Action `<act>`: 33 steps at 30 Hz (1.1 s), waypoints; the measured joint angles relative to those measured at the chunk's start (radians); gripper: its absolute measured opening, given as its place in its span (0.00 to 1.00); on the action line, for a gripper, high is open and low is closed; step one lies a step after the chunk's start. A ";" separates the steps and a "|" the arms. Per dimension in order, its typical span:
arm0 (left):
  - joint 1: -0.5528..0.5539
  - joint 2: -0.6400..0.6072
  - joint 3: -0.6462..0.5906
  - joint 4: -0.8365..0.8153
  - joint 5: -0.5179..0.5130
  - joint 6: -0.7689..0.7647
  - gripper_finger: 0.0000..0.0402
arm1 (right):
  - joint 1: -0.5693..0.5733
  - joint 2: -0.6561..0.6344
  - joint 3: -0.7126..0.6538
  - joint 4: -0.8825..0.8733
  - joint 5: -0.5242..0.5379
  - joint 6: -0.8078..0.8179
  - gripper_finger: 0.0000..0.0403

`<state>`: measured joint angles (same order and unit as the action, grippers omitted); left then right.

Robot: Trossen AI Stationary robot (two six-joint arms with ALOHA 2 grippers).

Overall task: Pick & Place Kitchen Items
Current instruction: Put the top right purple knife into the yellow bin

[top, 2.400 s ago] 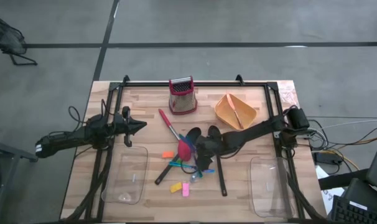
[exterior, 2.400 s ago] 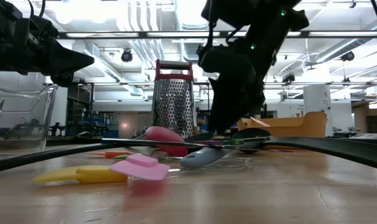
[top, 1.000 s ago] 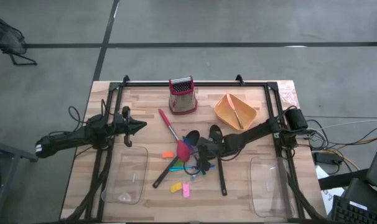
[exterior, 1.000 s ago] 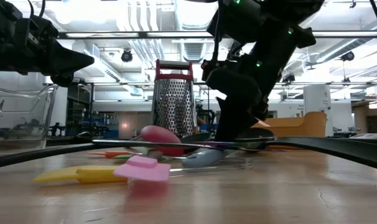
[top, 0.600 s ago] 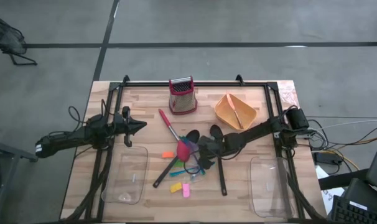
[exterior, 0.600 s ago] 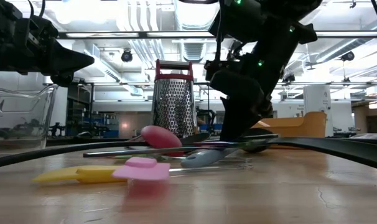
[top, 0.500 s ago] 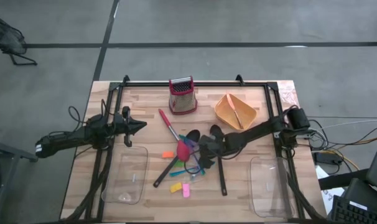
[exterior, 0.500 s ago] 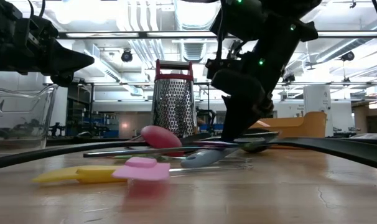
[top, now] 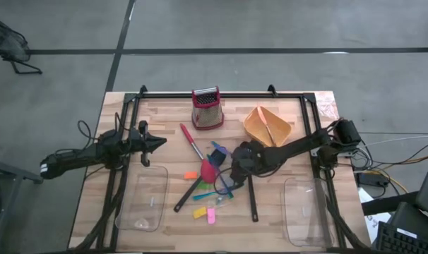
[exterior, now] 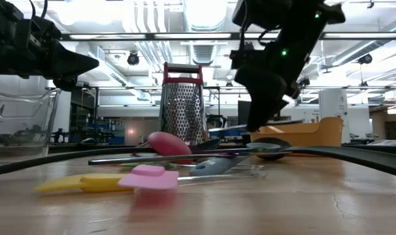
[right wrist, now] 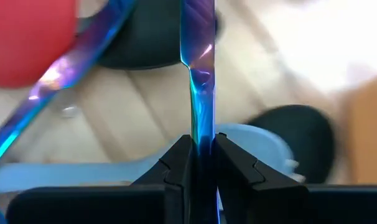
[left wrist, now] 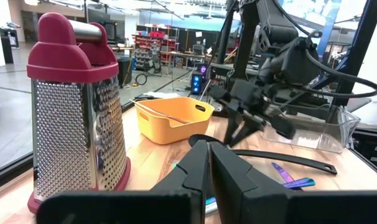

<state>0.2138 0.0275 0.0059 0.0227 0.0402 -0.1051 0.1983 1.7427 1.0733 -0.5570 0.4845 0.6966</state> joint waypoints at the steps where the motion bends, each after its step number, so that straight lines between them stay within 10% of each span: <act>1: 0.000 0.000 0.000 0.000 0.000 0.000 0.06 | -0.003 -0.013 0.000 -0.025 0.019 0.011 0.12; 14: 0.000 0.001 0.000 0.000 0.000 0.000 0.06 | -0.089 -0.204 -0.015 -0.300 0.203 0.169 0.13; 33: 0.000 0.001 0.000 0.000 0.000 0.000 0.06 | -0.300 -0.254 -0.234 -0.198 0.229 0.162 0.12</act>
<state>0.2137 0.0288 0.0059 0.0223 0.0404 -0.1051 -0.1017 1.4883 0.8393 -0.7547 0.7131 0.8588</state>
